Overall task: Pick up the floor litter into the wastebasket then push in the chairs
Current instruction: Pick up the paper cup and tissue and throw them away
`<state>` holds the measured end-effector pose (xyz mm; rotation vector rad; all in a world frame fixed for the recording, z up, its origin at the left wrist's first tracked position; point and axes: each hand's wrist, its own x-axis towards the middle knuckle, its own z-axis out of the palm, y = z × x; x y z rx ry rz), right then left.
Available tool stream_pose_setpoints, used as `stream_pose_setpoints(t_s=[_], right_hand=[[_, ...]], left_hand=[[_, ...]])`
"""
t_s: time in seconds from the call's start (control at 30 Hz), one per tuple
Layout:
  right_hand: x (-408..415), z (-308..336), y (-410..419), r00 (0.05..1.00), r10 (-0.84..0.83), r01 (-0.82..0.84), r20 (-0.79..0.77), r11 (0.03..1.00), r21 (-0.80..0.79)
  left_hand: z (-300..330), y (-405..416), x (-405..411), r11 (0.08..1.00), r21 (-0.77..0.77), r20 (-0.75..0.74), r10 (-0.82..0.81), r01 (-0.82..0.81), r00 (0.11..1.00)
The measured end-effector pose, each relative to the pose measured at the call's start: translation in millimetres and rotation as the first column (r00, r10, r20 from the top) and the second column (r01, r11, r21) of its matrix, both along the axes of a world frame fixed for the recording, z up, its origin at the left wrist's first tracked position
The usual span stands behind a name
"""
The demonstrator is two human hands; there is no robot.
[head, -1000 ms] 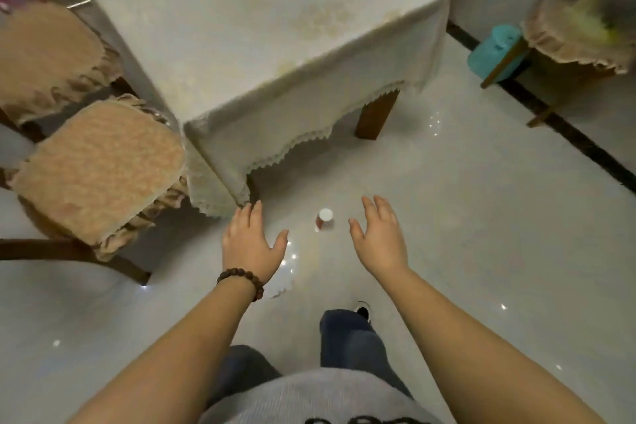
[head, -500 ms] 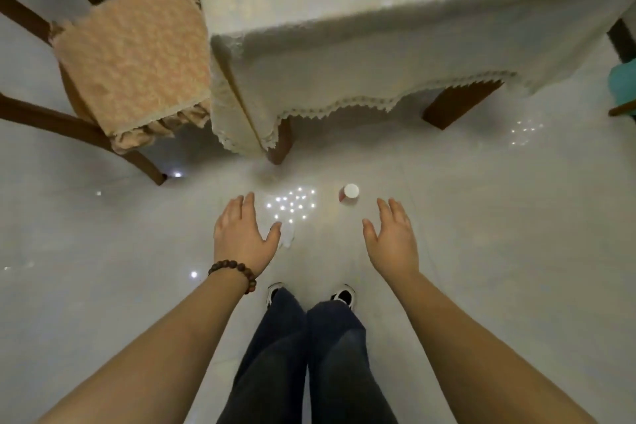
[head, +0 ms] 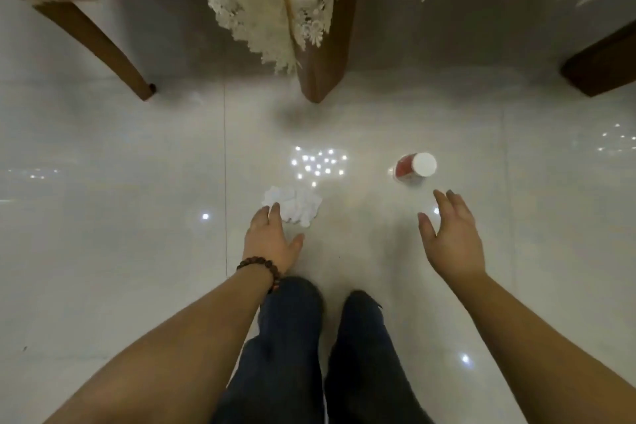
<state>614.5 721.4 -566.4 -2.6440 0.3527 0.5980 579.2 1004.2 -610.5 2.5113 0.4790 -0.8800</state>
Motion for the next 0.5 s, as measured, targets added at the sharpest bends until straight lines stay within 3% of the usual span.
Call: stream_pose_setpoints(t_s=[0.27,0.37,0.5], right_hand=[[18.0,-140.4,-19.3,0.989,0.099,-0.096,0.108,0.995,-0.033],[29.5,-169.3,-28.4,0.979,0.101,-0.097,0.175,0.995,-0.032],[41.3,-187.9,-39.4,0.973,0.058,-0.054,0.223,0.998,-0.023]], left_hand=[[-181.4,5.4,15.2,0.986,0.154,-0.016,-0.070,0.071,0.997],[-220.8,4.4,16.7,0.978,0.162,-0.074,-0.119,0.130,0.990],[-236.4,-12.2,20.4,0.962,0.173,-0.018,-0.211,0.211,0.977]])
